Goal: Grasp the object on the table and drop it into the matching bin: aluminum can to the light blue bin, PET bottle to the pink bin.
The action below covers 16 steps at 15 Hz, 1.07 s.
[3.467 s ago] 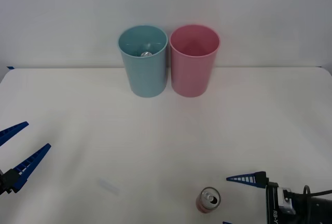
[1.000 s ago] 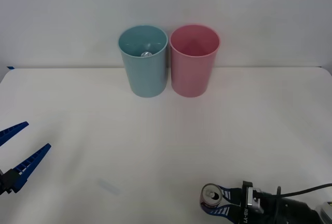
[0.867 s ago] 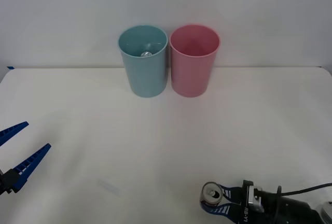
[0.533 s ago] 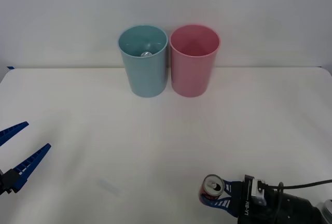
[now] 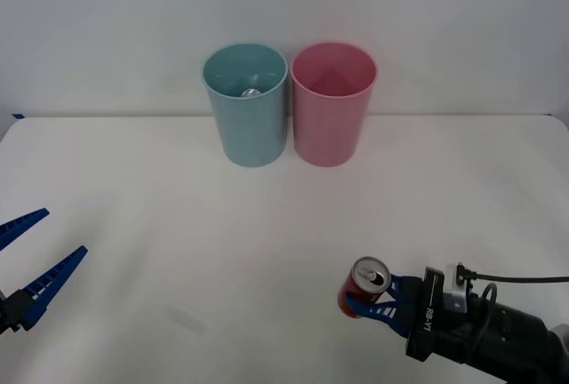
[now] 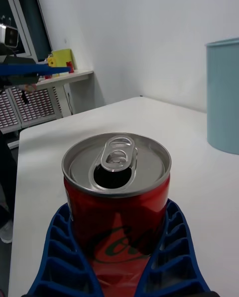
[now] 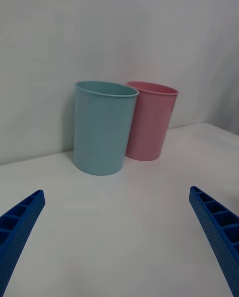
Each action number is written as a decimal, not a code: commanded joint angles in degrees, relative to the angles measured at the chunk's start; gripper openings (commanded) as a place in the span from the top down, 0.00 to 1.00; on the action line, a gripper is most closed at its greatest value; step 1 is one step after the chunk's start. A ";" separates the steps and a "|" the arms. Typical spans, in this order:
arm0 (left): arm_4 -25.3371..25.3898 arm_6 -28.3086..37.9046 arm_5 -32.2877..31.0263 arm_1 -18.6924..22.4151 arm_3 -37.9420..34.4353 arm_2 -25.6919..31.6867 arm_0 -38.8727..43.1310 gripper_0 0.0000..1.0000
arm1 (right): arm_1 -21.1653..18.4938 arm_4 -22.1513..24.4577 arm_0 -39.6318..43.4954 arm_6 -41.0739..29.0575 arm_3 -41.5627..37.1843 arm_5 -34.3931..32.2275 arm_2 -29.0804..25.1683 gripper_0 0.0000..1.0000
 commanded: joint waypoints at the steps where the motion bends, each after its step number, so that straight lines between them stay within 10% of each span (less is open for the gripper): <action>1: 0.00 0.00 0.00 0.00 0.00 0.00 0.00 0.00 | 0.00 -0.09 0.01 -4.92 -4.43 0.82 -1.97 1.00; 10: 0.00 0.00 0.00 0.00 0.00 0.00 0.00 0.00 | -3.52 -0.18 -0.43 -19.51 -20.34 11.02 -4.70 1.00; 16: 0.00 0.00 0.00 0.00 0.00 0.00 0.00 0.00 | -9.85 -0.18 -7.64 -24.00 -25.43 26.49 2.86 1.00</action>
